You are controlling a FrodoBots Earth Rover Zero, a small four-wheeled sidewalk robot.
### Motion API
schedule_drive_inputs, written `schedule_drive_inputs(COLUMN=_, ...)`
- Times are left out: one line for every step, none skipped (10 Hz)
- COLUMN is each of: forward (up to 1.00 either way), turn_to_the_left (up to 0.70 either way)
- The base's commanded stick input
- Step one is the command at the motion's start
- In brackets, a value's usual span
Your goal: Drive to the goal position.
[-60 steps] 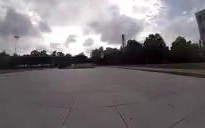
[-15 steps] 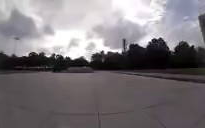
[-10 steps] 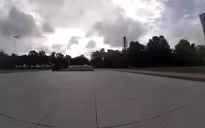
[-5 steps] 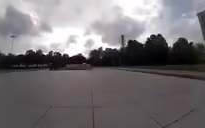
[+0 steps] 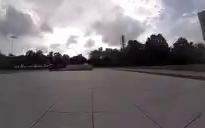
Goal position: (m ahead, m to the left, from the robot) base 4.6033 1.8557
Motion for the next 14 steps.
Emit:
schedule_drive_inputs(forward=0.70, turn_to_the_left=0.00)
schedule_drive_inputs(forward=0.70, turn_to_the_left=0.00)
schedule_drive_inputs(forward=0.70, turn_to_the_left=0.00)
schedule_drive_inputs(forward=0.70, turn_to_the_left=0.00)
schedule_drive_inputs(forward=0.70, turn_to_the_left=0.00)
schedule_drive_inputs(forward=0.70, turn_to_the_left=0.00)
schedule_drive_inputs(forward=0.70, turn_to_the_left=0.00)
schedule_drive_inputs(forward=0.70, turn_to_the_left=0.00)
schedule_drive_inputs(forward=0.70, turn_to_the_left=0.00)
schedule_drive_inputs(forward=0.70, turn_to_the_left=0.00)
schedule_drive_inputs(forward=0.70, turn_to_the_left=0.00)
schedule_drive_inputs(forward=0.70, turn_to_the_left=0.00)
schedule_drive_inputs(forward=0.70, turn_to_the_left=0.00)
schedule_drive_inputs(forward=0.70, turn_to_the_left=0.00)
